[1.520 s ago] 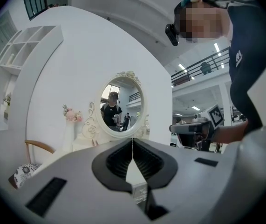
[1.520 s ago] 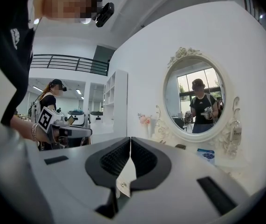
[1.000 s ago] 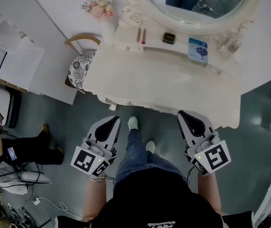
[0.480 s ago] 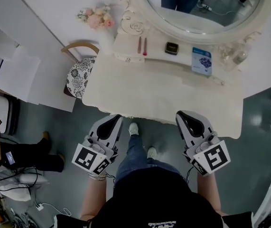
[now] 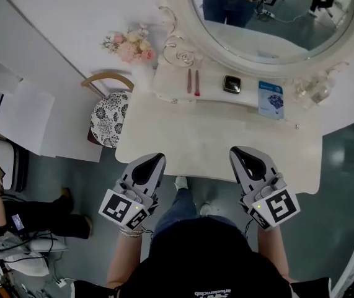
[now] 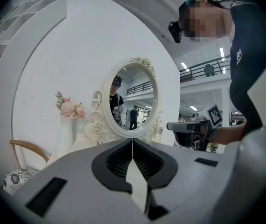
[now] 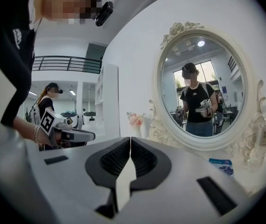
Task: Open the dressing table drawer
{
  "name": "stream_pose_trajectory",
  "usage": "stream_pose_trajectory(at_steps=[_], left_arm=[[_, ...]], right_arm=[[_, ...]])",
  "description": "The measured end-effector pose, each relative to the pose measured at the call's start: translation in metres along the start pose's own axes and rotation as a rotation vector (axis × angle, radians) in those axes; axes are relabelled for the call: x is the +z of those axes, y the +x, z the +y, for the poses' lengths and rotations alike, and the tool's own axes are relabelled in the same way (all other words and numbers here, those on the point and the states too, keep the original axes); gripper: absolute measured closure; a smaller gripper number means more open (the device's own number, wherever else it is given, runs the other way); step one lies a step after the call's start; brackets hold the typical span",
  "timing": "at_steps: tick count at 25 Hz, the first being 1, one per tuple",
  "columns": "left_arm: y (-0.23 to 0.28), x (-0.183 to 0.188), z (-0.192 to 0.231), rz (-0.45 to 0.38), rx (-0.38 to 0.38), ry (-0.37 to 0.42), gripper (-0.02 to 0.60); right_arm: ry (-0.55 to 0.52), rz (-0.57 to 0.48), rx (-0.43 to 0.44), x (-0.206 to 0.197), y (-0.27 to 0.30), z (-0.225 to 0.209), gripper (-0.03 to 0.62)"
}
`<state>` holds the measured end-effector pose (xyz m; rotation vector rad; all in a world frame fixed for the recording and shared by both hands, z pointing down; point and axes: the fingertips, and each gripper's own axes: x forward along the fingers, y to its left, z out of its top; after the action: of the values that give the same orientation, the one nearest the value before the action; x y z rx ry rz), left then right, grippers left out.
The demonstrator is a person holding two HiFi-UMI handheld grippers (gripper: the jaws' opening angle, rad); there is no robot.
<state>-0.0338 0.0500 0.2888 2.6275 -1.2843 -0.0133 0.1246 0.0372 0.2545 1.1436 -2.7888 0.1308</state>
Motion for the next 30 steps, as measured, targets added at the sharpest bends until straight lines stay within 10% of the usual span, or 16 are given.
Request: stream_pose_trajectory(at_steps=[30], left_arm=[[0.045,-0.022,0.101,0.087,-0.164,-0.024,0.563]], right_arm=[[0.082,0.078,-0.133,-0.011,0.107,-0.009,0.574]])
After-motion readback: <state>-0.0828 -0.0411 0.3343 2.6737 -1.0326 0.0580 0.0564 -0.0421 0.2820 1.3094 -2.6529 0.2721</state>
